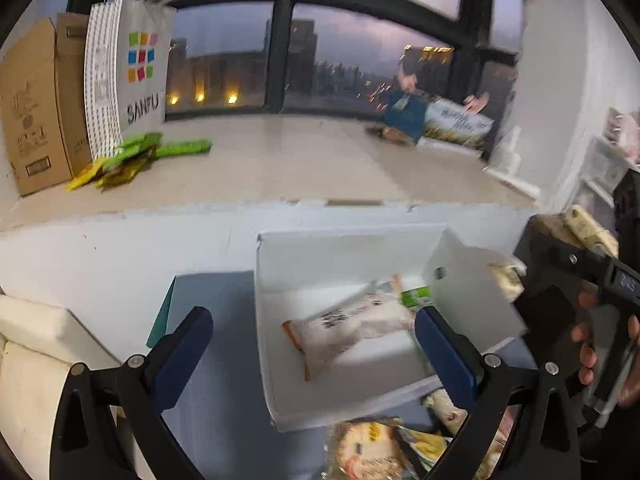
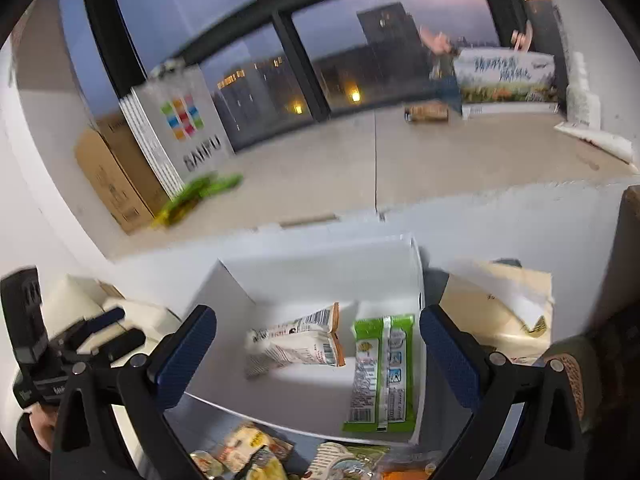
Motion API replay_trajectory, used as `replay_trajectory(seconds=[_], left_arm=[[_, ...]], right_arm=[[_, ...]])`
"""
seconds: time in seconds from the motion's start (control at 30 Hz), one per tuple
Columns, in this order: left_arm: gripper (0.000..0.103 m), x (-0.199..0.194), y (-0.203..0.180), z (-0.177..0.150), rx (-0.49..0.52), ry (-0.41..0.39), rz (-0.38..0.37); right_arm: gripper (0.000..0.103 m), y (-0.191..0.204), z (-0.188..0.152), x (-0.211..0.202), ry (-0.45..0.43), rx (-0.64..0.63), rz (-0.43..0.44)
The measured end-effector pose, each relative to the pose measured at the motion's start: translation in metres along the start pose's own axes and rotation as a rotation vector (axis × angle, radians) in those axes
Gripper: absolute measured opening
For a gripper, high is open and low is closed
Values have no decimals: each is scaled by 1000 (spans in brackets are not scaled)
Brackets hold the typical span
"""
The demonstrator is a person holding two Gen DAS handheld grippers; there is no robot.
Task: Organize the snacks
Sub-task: 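Drop the green packet into the white box while the left tool drops the bread bag in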
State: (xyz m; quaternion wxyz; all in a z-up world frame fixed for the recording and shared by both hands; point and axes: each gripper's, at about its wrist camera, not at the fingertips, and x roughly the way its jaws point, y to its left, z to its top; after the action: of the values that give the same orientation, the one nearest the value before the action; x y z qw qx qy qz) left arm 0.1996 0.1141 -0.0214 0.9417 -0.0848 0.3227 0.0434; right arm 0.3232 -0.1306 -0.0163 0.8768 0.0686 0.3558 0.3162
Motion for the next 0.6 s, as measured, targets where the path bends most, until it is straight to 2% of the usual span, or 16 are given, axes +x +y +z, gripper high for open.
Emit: replay_trajectory(seconds=[0.1,0.2,0.3,0.33,0.47,0.6], left_arm=[[103,-31,-5,-7,3,-62,-53],[103,-58,-6,-17,-30,-84,-70],[103,-84,-15,-28,-7,-101,-89],[103,-91,-19,-32,4,-106,-94],[103,-122,-32,-56,47,-140,-109],[103,-135,-35,-83,38,-120,-139]], right_arm=[[103,7,-3,-33,-114,-23,6],[103,16,-8,-65,-175,-41,70],[103,23,-19,-99,-260,-51,132],[103,26,-23,-107,-263,-60,138],[103,38,-50,-128,-182,-100,190],[103,43,-90,-145,-168,-137,159]])
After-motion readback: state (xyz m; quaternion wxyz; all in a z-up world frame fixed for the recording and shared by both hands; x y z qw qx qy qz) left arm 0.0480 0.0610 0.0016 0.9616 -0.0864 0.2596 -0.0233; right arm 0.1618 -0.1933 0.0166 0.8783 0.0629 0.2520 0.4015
